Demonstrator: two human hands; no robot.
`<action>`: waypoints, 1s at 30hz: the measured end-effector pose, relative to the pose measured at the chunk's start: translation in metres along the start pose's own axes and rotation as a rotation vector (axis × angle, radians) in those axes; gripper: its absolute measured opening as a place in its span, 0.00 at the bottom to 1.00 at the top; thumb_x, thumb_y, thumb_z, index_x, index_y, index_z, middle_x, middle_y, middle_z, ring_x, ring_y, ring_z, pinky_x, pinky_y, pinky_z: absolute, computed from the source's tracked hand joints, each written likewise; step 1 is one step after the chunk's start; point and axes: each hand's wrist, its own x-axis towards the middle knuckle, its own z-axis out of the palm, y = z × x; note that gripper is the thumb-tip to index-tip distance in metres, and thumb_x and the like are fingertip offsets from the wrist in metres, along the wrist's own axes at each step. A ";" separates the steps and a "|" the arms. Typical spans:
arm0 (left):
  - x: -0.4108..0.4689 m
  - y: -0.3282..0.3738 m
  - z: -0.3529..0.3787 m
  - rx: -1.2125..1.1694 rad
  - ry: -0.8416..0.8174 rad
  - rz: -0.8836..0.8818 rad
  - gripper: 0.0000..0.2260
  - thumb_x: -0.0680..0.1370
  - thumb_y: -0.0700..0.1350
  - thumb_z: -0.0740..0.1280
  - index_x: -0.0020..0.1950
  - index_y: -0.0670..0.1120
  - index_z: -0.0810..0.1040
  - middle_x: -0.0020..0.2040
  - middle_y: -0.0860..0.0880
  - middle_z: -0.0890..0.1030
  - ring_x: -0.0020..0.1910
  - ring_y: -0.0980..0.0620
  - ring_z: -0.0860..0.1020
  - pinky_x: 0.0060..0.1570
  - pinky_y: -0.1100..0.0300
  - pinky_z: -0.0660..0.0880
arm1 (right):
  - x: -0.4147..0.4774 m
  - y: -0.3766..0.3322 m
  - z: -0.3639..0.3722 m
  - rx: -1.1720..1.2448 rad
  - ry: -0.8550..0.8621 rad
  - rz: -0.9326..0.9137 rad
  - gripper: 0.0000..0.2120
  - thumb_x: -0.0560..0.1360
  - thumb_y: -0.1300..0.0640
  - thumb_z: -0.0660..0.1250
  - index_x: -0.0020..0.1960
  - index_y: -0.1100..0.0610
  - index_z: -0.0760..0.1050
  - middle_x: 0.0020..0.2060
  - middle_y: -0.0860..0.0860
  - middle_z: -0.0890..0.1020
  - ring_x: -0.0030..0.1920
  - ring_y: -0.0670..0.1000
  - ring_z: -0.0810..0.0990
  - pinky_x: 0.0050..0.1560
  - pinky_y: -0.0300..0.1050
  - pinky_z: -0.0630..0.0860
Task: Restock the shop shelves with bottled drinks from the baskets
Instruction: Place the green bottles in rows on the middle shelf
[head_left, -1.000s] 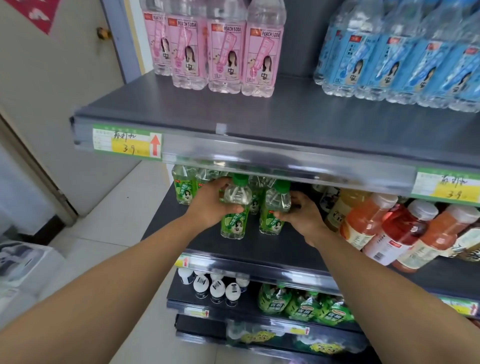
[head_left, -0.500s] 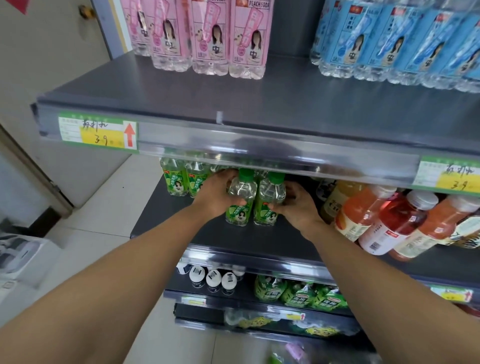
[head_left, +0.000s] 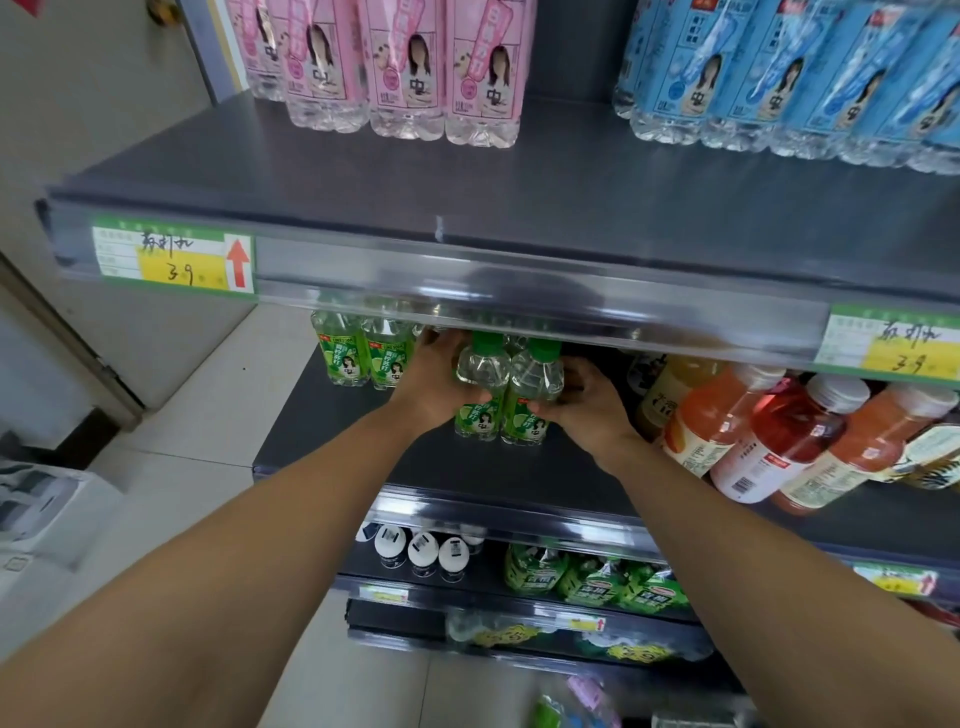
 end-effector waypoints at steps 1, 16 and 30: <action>0.000 0.001 0.000 0.004 -0.008 -0.006 0.34 0.65 0.43 0.79 0.68 0.46 0.70 0.65 0.44 0.69 0.62 0.45 0.72 0.61 0.59 0.69 | 0.000 0.000 0.000 -0.005 -0.002 0.000 0.34 0.64 0.61 0.79 0.67 0.53 0.70 0.61 0.53 0.78 0.61 0.54 0.77 0.64 0.55 0.73; -0.039 0.008 -0.009 0.325 -0.210 -0.142 0.29 0.74 0.46 0.72 0.72 0.45 0.67 0.69 0.43 0.72 0.65 0.44 0.72 0.60 0.57 0.71 | -0.043 -0.007 -0.020 -0.442 -0.109 0.055 0.32 0.71 0.53 0.74 0.72 0.55 0.65 0.66 0.56 0.73 0.64 0.54 0.74 0.57 0.39 0.70; -0.157 0.039 0.009 0.490 -0.382 0.185 0.18 0.76 0.49 0.68 0.64 0.45 0.74 0.60 0.43 0.75 0.57 0.44 0.75 0.54 0.53 0.74 | -0.216 0.004 -0.051 -0.792 -0.011 0.085 0.26 0.74 0.52 0.70 0.69 0.54 0.69 0.66 0.55 0.72 0.63 0.57 0.73 0.61 0.50 0.72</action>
